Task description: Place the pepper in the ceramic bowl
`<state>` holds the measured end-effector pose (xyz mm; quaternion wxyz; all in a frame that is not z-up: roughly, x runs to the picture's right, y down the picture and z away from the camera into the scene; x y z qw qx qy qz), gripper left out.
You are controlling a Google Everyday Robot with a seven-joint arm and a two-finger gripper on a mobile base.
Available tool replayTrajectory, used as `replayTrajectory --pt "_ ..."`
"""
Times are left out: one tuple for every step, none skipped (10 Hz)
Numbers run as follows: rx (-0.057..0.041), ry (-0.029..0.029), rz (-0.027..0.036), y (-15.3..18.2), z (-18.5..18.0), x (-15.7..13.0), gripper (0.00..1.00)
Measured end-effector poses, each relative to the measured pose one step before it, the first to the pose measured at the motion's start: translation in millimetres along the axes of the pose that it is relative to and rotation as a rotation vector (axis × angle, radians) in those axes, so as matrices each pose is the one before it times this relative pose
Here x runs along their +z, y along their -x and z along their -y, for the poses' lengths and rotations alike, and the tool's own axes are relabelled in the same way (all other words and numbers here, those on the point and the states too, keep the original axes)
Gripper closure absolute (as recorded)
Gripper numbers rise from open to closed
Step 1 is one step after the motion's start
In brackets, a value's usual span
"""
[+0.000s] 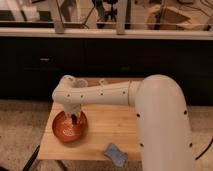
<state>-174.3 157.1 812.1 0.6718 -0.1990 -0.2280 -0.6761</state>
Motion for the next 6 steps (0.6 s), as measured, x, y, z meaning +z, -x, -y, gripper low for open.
replayTrajectory --pt "-0.00234 -0.00154 0.00162 0.32 0.12 0.42 0.43" --pt "-0.00308 -0.00117 0.00101 0.26 0.31 0.2 0.35" --pt "-0.00283 -0.00084 0.0015 0.4 0.28 0.48 0.27" --pt "-0.00303 -0.00087 0.00004 0.04 0.29 0.08 0.23" --pt "-0.00148 -0.00048 0.00023 0.17 0.18 0.2 0.23" --pt "-0.00219 -0.00172 0.0011 0.33 0.44 0.5 0.25"
